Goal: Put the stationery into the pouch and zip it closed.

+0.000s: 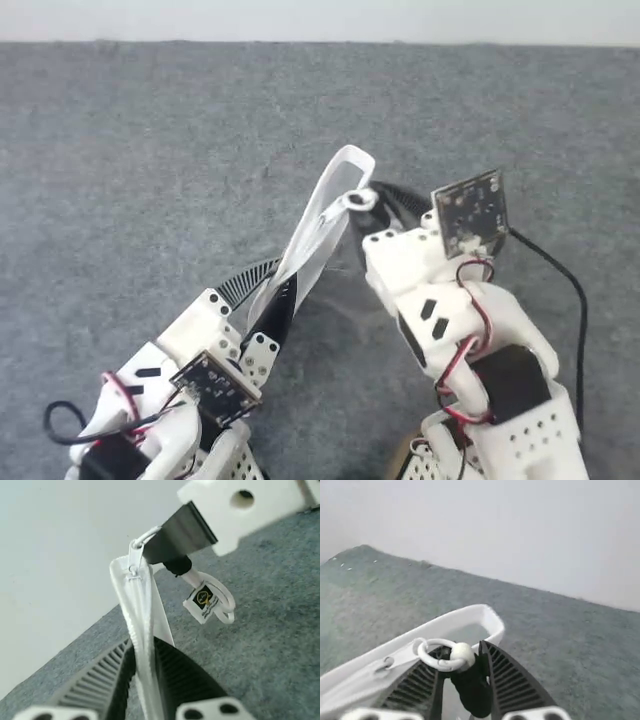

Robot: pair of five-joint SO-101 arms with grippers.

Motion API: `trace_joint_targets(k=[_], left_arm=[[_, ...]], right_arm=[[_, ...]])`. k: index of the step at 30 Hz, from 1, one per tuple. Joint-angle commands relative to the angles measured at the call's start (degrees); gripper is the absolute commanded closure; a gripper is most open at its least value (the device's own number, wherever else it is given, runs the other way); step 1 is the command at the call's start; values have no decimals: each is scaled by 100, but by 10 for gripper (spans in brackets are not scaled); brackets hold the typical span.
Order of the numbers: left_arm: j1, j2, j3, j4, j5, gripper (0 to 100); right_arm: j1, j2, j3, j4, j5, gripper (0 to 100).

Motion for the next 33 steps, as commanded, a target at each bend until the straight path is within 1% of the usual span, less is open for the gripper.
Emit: trace_joint_targets(k=[1,9,15,18,26,33], left_arm=[[0,-79,277,167,44,991],[0,-79,277,167,35,991],[0,-79,277,167,35,991],[0,-79,277,167,35,991],[-18,-79,277,167,35,991],[-18,-79,277,167,35,991]], right_arm=[[497,75,-114,-356,-176,994],[523,101,-123,-356,-123,994],[1042,277,-114,-743,-97,994],[1209,655,-114,-901,53,994],[1745,1455,-114,-1437,88,994],[2158,2009,-114,-1675,290,994]])
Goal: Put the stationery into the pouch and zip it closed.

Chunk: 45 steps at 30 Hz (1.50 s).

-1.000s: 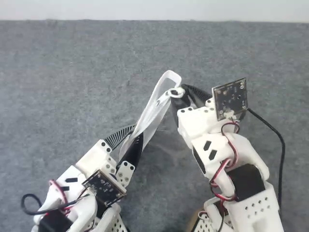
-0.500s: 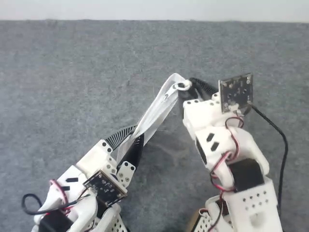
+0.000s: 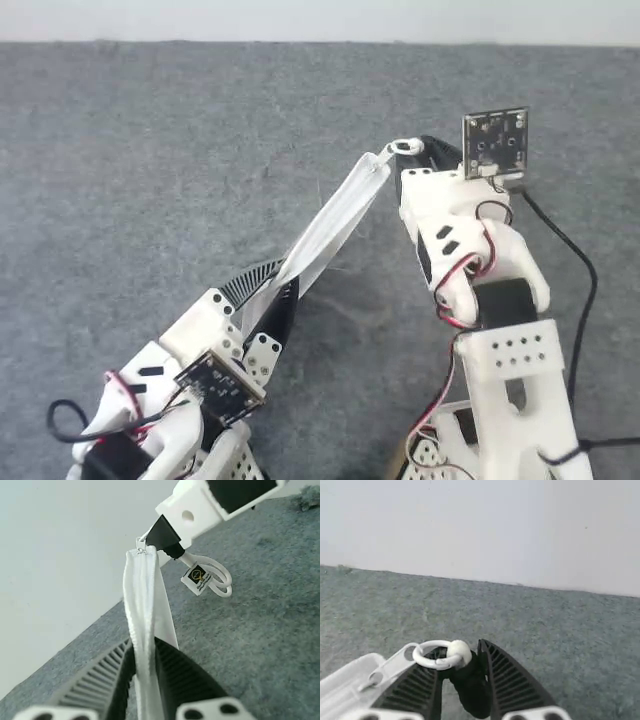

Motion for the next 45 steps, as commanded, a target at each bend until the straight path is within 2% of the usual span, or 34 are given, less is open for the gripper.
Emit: trace_joint_targets(k=[1,9,20,27,35,45], left_arm=[[-35,-79,224,167,70,991],[-44,-79,224,158,70,991],[-53,-79,233,141,70,991],[-53,-79,233,123,70,990],[-70,-79,444,-167,79,989],[-967,-79,673,-721,193,987]], right_arm=[[716,259,-123,-277,62,994],[1033,505,-123,-295,62,994],[1015,180,-114,233,62,991],[673,-435,-114,1253,62,810],[189,-1156,-88,1947,62,809],[-110,-1314,-26,2492,62,809]])
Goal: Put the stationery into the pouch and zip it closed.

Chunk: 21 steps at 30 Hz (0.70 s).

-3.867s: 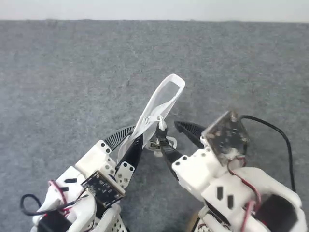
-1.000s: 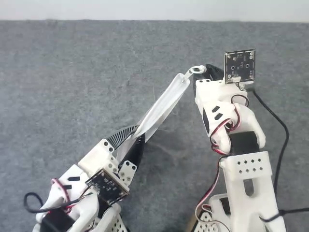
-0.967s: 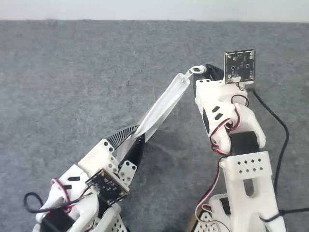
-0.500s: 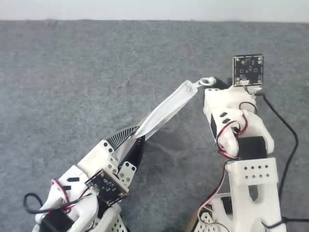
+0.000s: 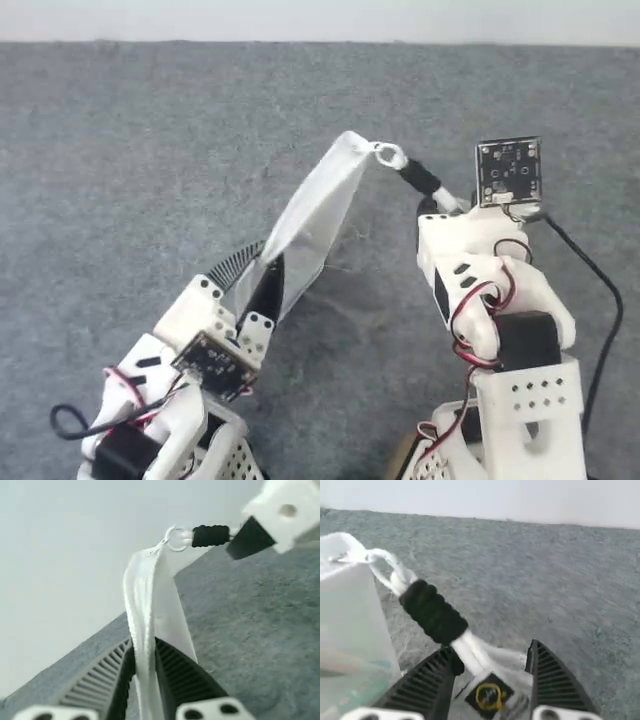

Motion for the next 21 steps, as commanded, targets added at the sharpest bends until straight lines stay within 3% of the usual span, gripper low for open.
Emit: trace_joint_targets(k=[1,9,14,21], left_arm=[[-352,-79,259,-105,308,986],[-1635,-79,259,-686,1785,782],[-2277,-79,259,-1134,2004,773],[-2866,-79,418,-1960,2646,775]], right_arm=[[-48,-171,44,4,44,809],[-48,-171,501,-13,44,809],[-84,-171,668,-4,35,809],[-769,-180,853,163,9,808]])
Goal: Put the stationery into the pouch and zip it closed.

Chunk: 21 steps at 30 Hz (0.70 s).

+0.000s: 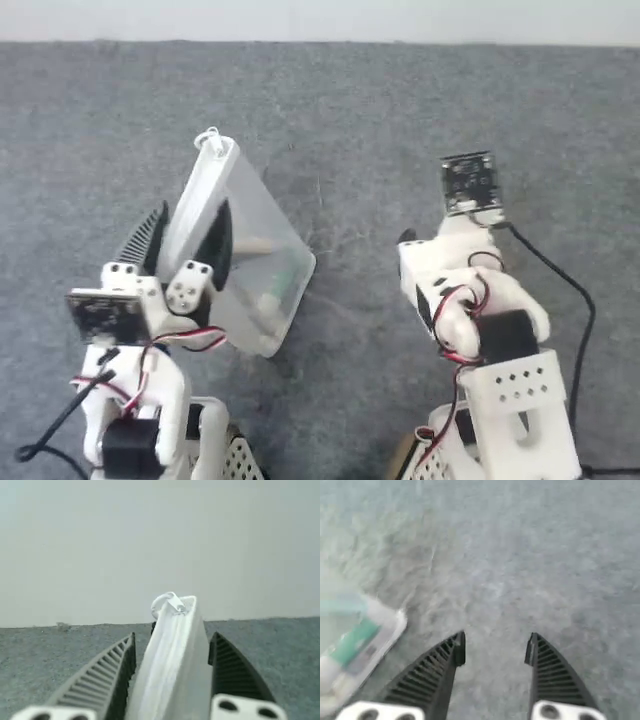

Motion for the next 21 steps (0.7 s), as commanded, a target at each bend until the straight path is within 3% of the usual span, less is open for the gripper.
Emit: trace_joint_targets(k=[1,10,16,21], left_arm=[[-308,-88,110,-607,308,775],[-1371,-88,84,-1336,519,776],[-1503,-88,-215,-1310,492,776],[-1486,-88,-75,-1319,519,885]], right_arm=[[-286,-163,9,31,18,808],[-295,-163,141,40,35,808],[-330,-804,299,48,18,809],[-330,-1868,721,-4,53,942]])
